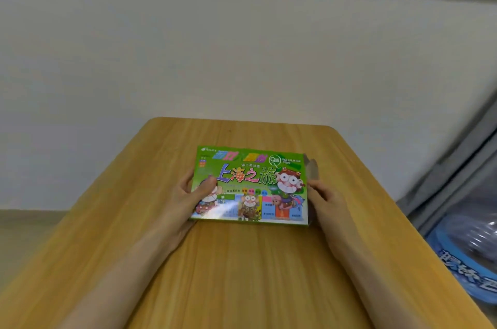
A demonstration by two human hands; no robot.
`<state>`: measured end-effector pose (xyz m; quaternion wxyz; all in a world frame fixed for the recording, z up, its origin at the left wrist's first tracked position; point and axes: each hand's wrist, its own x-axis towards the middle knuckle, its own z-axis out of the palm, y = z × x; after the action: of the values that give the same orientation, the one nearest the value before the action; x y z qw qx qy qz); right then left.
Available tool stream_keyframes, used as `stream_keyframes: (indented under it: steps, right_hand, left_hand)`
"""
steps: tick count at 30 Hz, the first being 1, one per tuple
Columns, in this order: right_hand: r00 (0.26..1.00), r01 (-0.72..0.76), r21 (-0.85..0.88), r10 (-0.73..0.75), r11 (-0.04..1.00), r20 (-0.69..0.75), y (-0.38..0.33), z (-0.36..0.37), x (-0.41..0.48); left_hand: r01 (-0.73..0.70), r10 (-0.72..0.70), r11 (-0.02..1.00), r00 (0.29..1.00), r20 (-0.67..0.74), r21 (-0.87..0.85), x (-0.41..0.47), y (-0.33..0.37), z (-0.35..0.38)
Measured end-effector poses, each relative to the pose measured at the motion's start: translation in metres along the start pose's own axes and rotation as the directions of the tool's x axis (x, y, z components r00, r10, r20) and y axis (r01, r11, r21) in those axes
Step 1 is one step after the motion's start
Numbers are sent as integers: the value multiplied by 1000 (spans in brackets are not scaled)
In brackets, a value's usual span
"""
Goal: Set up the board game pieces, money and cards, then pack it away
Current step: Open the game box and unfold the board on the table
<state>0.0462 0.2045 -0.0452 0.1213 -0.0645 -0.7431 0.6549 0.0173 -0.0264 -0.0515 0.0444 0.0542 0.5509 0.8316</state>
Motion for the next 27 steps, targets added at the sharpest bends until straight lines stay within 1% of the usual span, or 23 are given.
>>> stream_keyframes:
  steps: [2, 7, 10, 12, 15, 18, 21, 22, 24, 27]
  right_hand:
    - [998, -34, -18, 35, 999, 51, -1, -2, 1]
    - [980, -143, -67, 150, 988, 131, -4, -3, 0]
    - [967, -161, -33, 164, 986, 195, -8, -5, -2]
    - [965, -170, -19, 171, 985, 199, -9, -7, -2]
    - [970, -186, 13, 181, 983, 161, -8, -7, -4]
    - [975, -191, 75, 181, 979, 125, -8, -5, -2]
    - [975, -223, 316, 214, 922, 64, -8, -9, 4]
    - [972, -231, 371, 230, 899, 48, -7, -11, 5]
    - [966, -254, 405, 253, 878, 58, -5, -13, 6]
    - [958, -284, 365, 244, 887, 153, -4, -11, 5]
  left_hand:
    - [-15, 15, 1000, 1000, 20, 8, 1, 0, -3]
    - [-4, 3, 999, 1000, 28, 35, 3, 1, -7]
    - [-13, 11, 999, 999, 51, 40, 1, 2, -7]
    - [-13, 9, 999, 998, 69, 52, -2, 3, -7]
    - [14, -19, 998, 997, 74, 55, -4, 5, -5]
    - [29, -29, 999, 1000, 6, 26, -2, 10, -8]
    - [31, -32, 1000, 993, -113, -2, 2, 14, -18]
    - [33, -34, 999, 988, -150, -11, 3, 15, -21]
    - [36, -35, 999, 985, -172, 3, 5, 14, -25]
    - [48, -42, 998, 984, -173, 33, 5, 11, -23]
